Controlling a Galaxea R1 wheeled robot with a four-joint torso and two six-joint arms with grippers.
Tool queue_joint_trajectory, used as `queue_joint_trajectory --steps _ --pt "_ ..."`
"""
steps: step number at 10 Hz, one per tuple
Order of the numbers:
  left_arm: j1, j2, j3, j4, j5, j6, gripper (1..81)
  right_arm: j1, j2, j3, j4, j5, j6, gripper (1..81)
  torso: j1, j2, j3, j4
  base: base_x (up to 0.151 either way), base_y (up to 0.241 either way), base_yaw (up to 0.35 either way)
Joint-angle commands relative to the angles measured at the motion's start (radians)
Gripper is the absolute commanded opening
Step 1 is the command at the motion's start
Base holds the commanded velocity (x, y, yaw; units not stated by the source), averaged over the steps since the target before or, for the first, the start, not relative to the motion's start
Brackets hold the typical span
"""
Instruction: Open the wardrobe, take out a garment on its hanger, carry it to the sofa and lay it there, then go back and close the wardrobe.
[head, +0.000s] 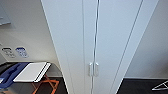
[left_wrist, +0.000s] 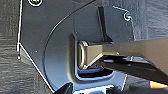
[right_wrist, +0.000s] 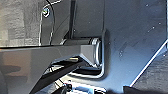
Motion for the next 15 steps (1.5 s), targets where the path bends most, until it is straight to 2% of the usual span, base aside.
queue_joint_trajectory --steps 1,7,10,13,15 --pt "-0.013 -0.001 0.011 0.013 0.060 0.004 81.1 0.017 -0.002 0.008 -0.007 -0.065 -0.004 81.1 0.000 0.000 0.000 0.000 0.000 0.000 0.000" --pt "-0.011 -0.024 0.025 0.014 0.065 0.001 81.1 0.024 -0.008 0.031 -0.010 -0.064 -0.003 81.1 0.000 0.000 0.000 0.000 0.000 0.000 0.000" --pt "-0.020 -0.162 0.229 0.016 0.060 0.000 81.1 0.030 -0.089 0.149 -0.007 -0.058 -0.003 81.1 0.000 0.000 0.000 0.000 0.000 0.000 0.000" --pt "-0.042 -0.274 0.356 0.018 0.058 0.000 81.1 0.057 -0.217 0.304 -0.006 -0.039 0.007 81.1 0.000 0.000 0.000 0.000 0.000 0.000 0.000" --pt "-0.065 -0.348 0.448 0.018 0.057 -0.002 81.1 0.093 -0.295 0.356 -0.002 -0.039 0.011 81.1 0.000 0.000 0.000 0.000 0.000 0.000 0.000"
